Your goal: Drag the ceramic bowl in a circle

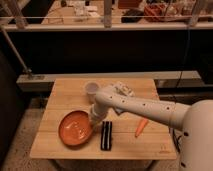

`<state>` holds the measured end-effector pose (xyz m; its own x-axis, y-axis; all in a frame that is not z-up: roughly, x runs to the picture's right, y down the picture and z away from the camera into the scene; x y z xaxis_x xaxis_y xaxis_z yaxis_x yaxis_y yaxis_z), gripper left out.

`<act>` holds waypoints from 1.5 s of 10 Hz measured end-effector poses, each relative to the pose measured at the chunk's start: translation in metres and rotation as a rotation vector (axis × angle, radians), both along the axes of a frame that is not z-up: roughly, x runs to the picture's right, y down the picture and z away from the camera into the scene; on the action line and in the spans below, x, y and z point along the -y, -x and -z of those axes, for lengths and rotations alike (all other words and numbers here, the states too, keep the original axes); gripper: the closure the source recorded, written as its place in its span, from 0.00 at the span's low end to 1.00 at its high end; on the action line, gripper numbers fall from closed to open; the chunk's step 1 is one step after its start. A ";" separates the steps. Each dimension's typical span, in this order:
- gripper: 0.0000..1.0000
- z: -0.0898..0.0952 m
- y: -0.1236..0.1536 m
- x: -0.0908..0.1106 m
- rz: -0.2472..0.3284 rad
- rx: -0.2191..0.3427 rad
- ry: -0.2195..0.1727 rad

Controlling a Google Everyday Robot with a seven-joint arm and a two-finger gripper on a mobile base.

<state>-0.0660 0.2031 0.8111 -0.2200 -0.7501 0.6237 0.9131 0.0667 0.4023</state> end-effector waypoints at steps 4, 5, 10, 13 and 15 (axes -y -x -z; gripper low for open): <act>1.00 0.007 0.061 -0.017 0.163 0.104 0.013; 1.00 0.006 0.081 -0.016 0.204 0.134 0.008; 1.00 -0.019 0.139 0.030 0.302 0.213 -0.053; 1.00 -0.046 0.124 0.064 0.233 0.174 -0.075; 1.00 -0.052 0.095 0.069 0.167 0.120 -0.073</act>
